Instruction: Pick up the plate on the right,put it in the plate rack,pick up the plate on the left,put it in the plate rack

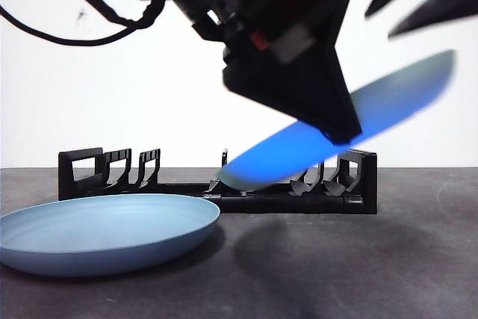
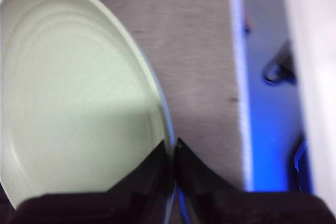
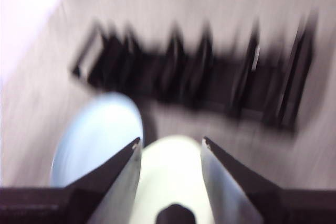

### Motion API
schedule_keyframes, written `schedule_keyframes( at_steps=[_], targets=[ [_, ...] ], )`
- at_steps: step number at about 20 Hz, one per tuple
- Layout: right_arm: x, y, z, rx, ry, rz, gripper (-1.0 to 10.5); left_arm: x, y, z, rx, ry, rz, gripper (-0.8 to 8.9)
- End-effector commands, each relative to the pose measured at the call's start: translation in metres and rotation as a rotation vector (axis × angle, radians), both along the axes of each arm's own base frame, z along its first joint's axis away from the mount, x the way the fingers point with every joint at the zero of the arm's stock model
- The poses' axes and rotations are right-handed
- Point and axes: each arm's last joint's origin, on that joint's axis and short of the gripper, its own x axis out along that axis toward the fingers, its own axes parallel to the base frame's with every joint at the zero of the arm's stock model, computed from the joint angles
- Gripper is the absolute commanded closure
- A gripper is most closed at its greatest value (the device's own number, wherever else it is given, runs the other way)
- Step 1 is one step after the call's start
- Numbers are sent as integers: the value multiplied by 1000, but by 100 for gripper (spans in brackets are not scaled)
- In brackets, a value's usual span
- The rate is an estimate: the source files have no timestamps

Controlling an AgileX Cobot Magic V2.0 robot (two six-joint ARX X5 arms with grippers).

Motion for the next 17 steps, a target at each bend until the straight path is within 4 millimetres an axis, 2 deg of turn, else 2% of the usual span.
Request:
schedule_keyframes(
  at_steps=[1, 4, 7, 13, 17],
  targets=[
    [-10, -4, 23, 12, -169, -63, 760, 10, 2, 8, -131, 33, 191, 822],
    [-25, -11, 45, 18, -338, -161, 761, 30, 17, 25, -264, 58, 323, 822],
    [-38, -17, 56, 3, -413, -265, 761, 53, 45, 46, -372, 56, 426, 822],
    [-42, -19, 57, -8, -418, -290, 761, 84, 96, 76, -614, 184, 434, 822],
    [-42, -19, 55, -17, -394, -288, 761, 108, 131, 84, -760, 304, 419, 822]
  ],
)
